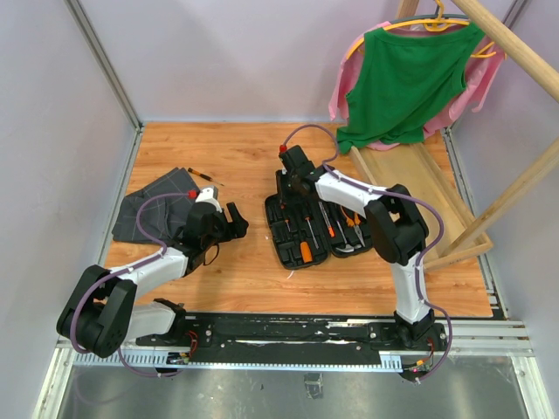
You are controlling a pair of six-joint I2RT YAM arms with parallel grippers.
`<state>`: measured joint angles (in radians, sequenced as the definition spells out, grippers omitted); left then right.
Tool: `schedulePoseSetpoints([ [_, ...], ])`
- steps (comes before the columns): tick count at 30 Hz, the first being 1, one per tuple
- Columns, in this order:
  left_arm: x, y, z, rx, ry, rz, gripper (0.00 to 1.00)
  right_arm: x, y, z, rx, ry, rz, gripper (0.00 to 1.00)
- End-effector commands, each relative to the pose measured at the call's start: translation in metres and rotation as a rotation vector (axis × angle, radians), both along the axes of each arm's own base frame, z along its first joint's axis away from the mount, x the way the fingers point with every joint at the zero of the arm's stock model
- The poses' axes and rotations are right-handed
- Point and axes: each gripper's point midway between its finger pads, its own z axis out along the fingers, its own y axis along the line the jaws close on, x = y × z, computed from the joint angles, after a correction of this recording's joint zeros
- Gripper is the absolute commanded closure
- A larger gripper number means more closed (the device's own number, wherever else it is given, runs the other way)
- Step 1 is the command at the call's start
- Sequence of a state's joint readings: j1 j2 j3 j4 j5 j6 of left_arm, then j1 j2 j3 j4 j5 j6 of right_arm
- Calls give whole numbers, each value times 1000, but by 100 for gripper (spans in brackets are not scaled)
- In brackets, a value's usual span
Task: Sort the tools into containers
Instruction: Place the screwdriver in the storage box.
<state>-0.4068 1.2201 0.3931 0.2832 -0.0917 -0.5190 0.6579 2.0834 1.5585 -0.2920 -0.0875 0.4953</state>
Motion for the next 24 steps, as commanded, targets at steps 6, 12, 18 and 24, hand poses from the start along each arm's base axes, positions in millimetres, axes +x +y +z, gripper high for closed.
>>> schedulePoseSetpoints([
  [6, 6, -1, 7, -2, -30, -6, 20, 7, -17, 21, -19, -62, -28, 73],
  [12, 6, 0, 7, 0, -29, -4, 20, -2, -25, 35, -6, -100, -19, 74],
  [18, 6, 0, 6, 0, -26, -3, 20, -16, -25, 31, 6, -68, 13, 76],
  [24, 6, 0, 6, 1, -26, -4, 20, -25, -19, 28, 11, -17, 34, 79],
])
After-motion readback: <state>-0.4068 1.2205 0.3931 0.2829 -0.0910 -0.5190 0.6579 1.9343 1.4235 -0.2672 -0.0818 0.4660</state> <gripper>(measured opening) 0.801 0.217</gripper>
